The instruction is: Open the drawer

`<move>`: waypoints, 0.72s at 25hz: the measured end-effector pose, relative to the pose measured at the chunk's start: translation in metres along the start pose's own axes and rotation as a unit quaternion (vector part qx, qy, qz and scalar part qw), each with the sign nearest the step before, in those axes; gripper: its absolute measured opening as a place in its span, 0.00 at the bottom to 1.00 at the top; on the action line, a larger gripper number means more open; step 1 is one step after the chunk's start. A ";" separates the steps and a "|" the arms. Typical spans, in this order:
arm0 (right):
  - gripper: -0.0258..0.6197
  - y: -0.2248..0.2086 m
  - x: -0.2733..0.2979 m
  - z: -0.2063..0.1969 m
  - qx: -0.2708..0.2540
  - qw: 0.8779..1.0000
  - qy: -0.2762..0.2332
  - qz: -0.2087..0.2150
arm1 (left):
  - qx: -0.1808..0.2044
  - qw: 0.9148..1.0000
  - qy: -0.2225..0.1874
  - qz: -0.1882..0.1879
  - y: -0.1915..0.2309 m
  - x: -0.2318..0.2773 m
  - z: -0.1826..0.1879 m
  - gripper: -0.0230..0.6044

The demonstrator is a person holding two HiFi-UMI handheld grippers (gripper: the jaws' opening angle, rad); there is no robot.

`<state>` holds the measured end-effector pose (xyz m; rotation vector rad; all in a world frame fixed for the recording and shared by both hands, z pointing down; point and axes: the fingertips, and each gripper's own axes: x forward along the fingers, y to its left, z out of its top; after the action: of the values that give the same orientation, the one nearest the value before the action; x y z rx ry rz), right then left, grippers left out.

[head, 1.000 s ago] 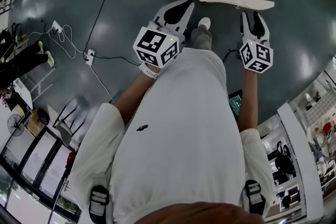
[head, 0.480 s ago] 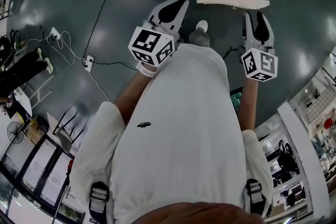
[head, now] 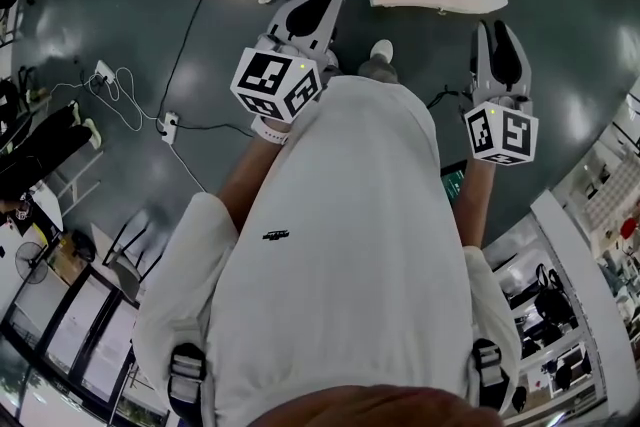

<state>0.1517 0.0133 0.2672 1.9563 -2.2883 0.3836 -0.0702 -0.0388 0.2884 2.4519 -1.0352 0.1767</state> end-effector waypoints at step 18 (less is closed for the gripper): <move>0.06 0.005 -0.012 0.018 -0.024 0.999 -0.025 0.016 | 0.036 0.999 -0.020 -0.004 -0.005 -0.005 0.018 0.05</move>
<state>0.1501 0.0206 0.2460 1.9302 -2.3379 0.2838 -0.0709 -0.0412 0.2694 2.5333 -1.0526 0.1653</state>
